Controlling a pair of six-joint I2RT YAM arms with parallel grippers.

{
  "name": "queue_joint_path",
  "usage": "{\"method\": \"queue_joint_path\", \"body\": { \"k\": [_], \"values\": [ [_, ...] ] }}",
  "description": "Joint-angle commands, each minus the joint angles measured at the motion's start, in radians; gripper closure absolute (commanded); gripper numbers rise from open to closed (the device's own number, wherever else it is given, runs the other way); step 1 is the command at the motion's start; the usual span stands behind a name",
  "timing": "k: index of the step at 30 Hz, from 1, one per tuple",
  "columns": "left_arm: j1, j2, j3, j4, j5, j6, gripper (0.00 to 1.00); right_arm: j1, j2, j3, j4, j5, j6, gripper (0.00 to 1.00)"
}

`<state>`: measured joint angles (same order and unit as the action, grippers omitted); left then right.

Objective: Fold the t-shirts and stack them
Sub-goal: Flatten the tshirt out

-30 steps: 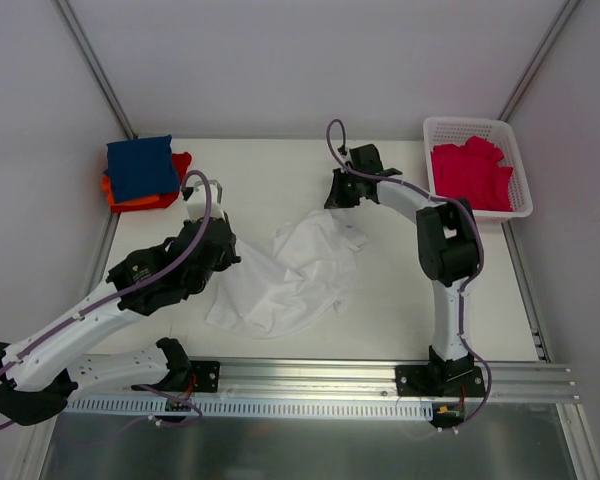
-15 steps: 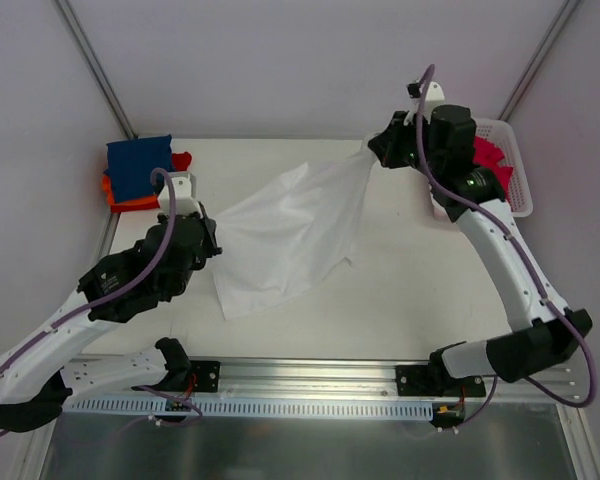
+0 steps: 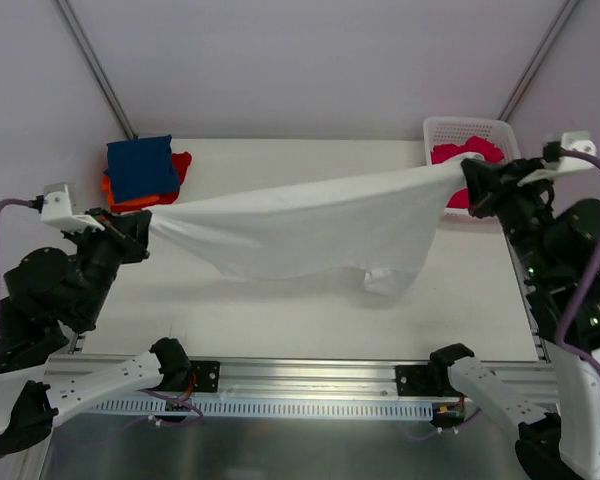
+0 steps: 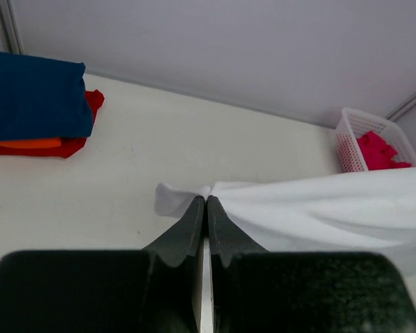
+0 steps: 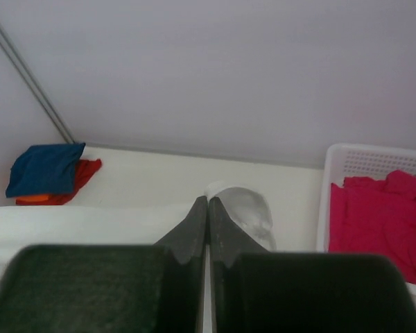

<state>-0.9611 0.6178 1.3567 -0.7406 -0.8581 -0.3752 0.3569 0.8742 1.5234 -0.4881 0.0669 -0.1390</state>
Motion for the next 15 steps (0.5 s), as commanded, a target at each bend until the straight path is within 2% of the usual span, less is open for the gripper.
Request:
{"method": "queue_joint_path", "body": {
  "k": [1, 7, 11, 15],
  "values": [
    [0.002, -0.067, 0.053, 0.014, -0.03, 0.059, 1.0, -0.006, -0.118, 0.001, -0.012, 0.097, -0.036, 1.0],
    [0.002, -0.13, 0.079, 0.015, 0.028, 0.045, 1.0, -0.007, -0.24, 0.015, -0.006, 0.097, -0.004, 1.0],
    [0.002, -0.119, 0.087, 0.017, 0.056, 0.03, 1.0, -0.006, -0.256, 0.026, -0.027, 0.086, 0.009, 1.0],
    [0.002, -0.092, 0.039, 0.018, 0.024, -0.004, 1.0, -0.006, -0.25, -0.026, -0.037, 0.065, 0.039, 1.0]
  ]
}}
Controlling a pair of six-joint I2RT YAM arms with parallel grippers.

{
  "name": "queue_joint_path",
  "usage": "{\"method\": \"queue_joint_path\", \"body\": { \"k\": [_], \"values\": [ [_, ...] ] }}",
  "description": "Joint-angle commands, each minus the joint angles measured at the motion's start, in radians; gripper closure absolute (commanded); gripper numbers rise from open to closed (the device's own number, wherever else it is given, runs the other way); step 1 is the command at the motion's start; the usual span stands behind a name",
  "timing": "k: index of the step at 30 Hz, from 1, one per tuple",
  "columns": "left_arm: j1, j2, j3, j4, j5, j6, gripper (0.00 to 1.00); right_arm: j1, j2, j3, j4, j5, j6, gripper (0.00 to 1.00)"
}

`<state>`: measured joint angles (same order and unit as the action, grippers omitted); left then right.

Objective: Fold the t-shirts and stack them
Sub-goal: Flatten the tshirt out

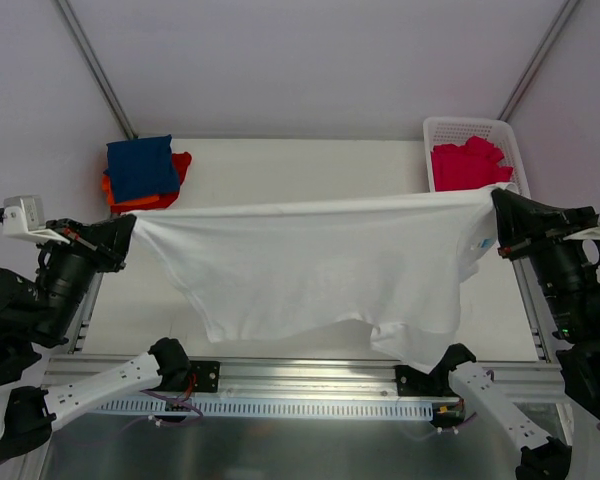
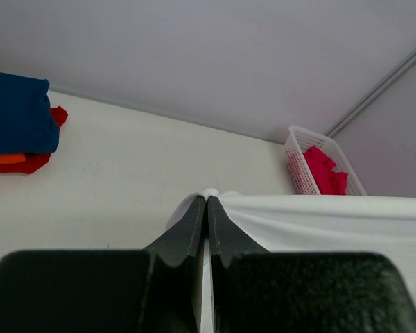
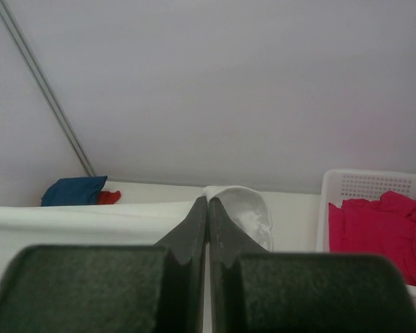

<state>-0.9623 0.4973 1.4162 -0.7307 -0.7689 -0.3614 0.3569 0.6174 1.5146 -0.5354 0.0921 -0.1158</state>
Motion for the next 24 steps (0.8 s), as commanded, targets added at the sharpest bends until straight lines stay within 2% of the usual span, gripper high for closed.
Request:
{"method": "queue_joint_path", "body": {
  "k": [1, 9, 15, 19, 24],
  "values": [
    [0.004, 0.035, -0.032, 0.01, -0.072, -0.027, 1.0, -0.007, 0.008, -0.037, 0.012, 0.034, 0.031, 1.0],
    [0.004, 0.128, -0.206, 0.077, -0.132, -0.111, 1.0, -0.006, 0.042, -0.282, 0.087, -0.011, 0.093, 1.0],
    [0.01, 0.248, -0.302, 0.197, -0.197, -0.096, 1.0, -0.006, 0.108, -0.427, 0.172, -0.022, 0.107, 1.0],
    [0.078, 0.346, -0.344, 0.273, -0.181, -0.074, 1.0, -0.006, 0.191, -0.484, 0.241, -0.005, 0.091, 1.0],
    [0.195, 0.448, -0.39, 0.385, -0.086, -0.031, 1.0, -0.007, 0.303, -0.521, 0.331, 0.009, 0.067, 1.0]
  ]
}}
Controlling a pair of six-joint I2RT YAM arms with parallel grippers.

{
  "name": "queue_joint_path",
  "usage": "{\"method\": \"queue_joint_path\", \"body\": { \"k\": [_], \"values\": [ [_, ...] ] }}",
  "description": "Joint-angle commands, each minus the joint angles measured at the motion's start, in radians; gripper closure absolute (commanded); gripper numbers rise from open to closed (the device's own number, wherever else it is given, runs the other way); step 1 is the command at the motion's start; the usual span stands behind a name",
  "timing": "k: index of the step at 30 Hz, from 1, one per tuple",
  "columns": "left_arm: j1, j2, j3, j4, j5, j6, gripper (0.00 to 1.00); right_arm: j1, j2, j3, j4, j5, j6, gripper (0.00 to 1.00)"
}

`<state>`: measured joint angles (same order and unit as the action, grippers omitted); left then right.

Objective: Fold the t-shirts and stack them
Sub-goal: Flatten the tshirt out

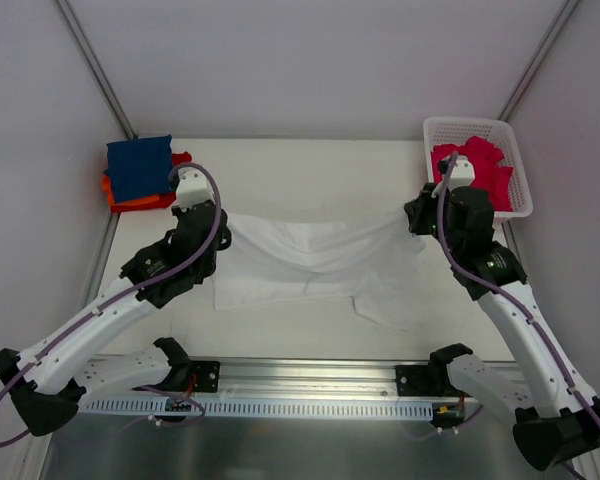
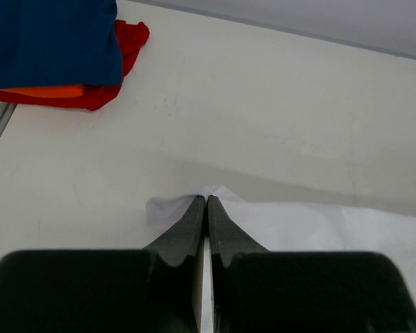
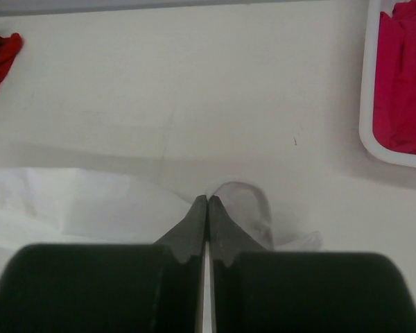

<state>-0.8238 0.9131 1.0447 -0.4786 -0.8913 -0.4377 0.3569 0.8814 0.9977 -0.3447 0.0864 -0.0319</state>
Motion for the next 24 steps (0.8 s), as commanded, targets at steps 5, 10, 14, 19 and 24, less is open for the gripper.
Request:
{"method": "queue_joint_path", "body": {
  "k": [5, 10, 14, 19, 24],
  "values": [
    [0.179, 0.165, -0.02, 0.274, 0.121, 0.094, 1.0, -0.01, 0.204, 0.001, 0.243, 0.048, -0.045, 1.0],
    [0.259, 0.314, 0.029, 0.347, 0.176, 0.116, 1.0, -0.025, 0.372, 0.053, 0.325, 0.067, -0.063, 1.0],
    [0.322, 0.421, 0.067, 0.411, 0.215, 0.126, 1.0, -0.05, 0.519, 0.133, 0.337, 0.058, -0.066, 1.0],
    [0.403, 0.573, 0.139, 0.452, 0.253, 0.129, 1.0, -0.073, 0.685, 0.208, 0.392, 0.044, -0.057, 1.0],
    [0.44, 0.717, 0.218, 0.474, 0.269, 0.136, 1.0, -0.09, 0.795, 0.28, 0.403, 0.052, -0.048, 1.0]
  ]
}}
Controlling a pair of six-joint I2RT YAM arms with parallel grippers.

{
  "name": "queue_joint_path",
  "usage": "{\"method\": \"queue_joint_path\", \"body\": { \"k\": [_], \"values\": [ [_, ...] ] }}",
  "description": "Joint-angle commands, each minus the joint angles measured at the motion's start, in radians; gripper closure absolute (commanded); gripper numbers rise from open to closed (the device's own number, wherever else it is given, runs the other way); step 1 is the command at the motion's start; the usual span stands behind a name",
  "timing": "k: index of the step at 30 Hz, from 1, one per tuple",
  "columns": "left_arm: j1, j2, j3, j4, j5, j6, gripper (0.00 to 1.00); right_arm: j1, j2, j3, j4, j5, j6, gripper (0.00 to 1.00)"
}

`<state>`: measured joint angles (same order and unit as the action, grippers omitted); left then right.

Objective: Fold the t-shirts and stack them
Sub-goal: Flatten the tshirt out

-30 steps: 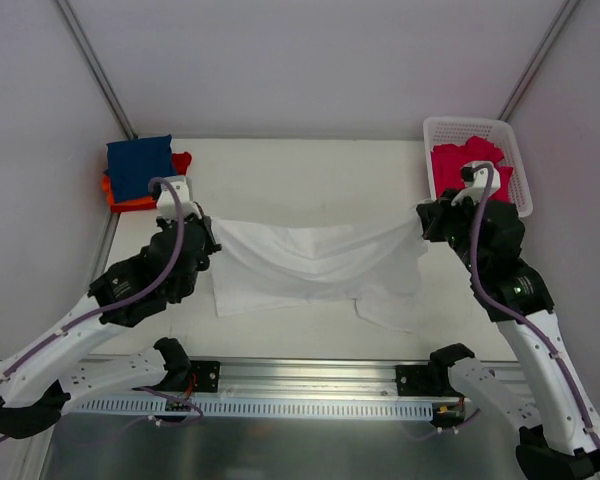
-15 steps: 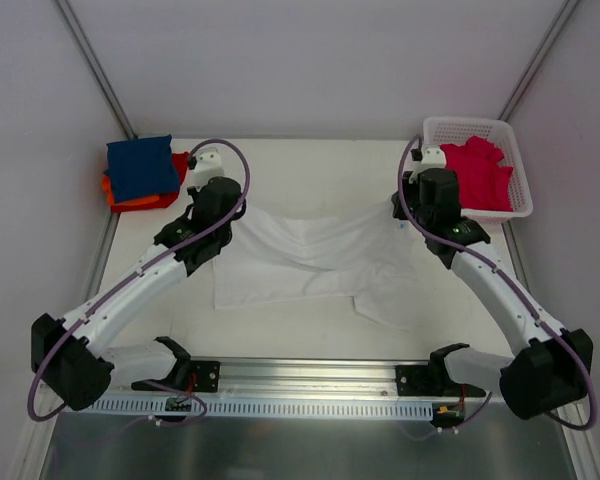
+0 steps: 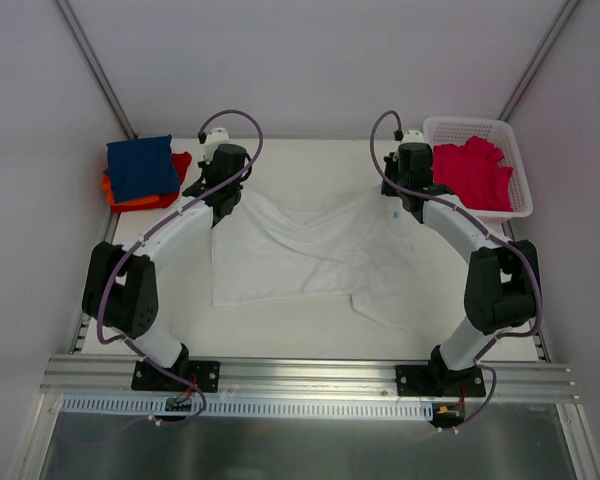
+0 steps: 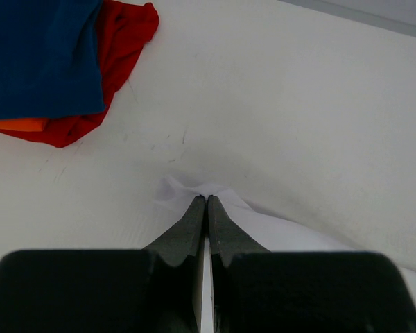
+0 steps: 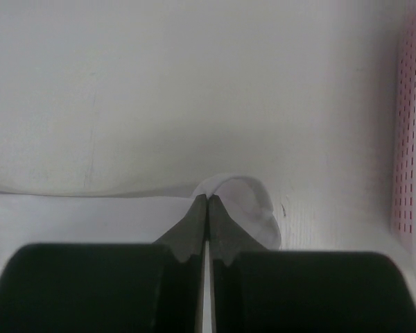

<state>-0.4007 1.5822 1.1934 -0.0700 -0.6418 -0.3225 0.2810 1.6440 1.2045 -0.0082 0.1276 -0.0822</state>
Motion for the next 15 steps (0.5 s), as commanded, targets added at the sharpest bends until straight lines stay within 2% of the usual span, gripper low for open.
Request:
{"method": "queue_joint_path", "body": {
  "k": [1, 8, 15],
  "values": [
    [0.025, 0.062, 0.09, 0.067, 0.019, 0.023, 1.0, -0.017, 0.066, 0.098, 0.066, 0.018, 0.004, 1.0],
    [0.094, 0.205, 0.173, 0.065, 0.034, 0.01, 1.0, -0.054, 0.181, 0.179, 0.056, 0.067, 0.022, 1.0],
    [0.166, 0.249, 0.166, 0.065, 0.051, -0.015, 1.0, -0.098, 0.249, 0.219, 0.024, 0.095, 0.056, 1.0]
  ]
}}
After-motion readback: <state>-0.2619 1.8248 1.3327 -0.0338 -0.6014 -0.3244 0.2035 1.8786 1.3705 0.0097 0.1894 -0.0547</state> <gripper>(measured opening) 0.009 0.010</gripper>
